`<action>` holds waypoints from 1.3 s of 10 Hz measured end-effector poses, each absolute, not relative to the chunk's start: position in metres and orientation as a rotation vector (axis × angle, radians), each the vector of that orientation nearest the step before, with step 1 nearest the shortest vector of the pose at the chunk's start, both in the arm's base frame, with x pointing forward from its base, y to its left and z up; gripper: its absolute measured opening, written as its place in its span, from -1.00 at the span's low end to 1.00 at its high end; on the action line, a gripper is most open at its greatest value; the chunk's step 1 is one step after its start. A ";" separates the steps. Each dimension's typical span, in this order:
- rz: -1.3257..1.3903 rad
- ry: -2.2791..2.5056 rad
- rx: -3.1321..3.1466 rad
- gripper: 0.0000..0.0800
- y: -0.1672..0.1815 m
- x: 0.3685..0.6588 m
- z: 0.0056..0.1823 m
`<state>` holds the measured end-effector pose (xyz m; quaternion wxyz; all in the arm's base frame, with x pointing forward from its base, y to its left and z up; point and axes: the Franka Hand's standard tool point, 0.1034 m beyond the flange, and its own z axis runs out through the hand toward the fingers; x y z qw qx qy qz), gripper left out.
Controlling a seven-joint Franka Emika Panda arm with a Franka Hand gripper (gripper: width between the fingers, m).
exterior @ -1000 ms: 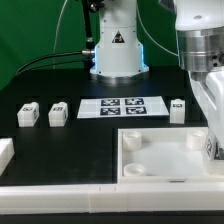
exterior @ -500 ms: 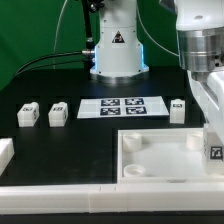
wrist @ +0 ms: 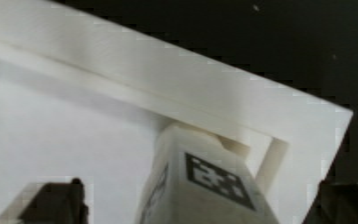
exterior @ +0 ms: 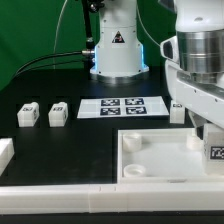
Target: Assemble one leg
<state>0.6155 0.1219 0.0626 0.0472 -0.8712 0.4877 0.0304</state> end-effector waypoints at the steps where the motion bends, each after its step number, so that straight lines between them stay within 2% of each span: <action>1: 0.081 1.363 -2.733 0.62 0.122 0.614 0.061; 9: 0.013 0.211 -3.088 0.62 0.123 0.615 0.063; 12: 0.011 0.178 -3.089 0.62 0.123 0.615 0.062; 13: 0.012 0.178 -3.089 0.40 0.123 0.614 0.062</action>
Offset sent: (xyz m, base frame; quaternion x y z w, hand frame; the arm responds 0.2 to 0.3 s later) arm -0.0006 -0.0005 0.0043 -0.0386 0.0348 -0.3258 0.9440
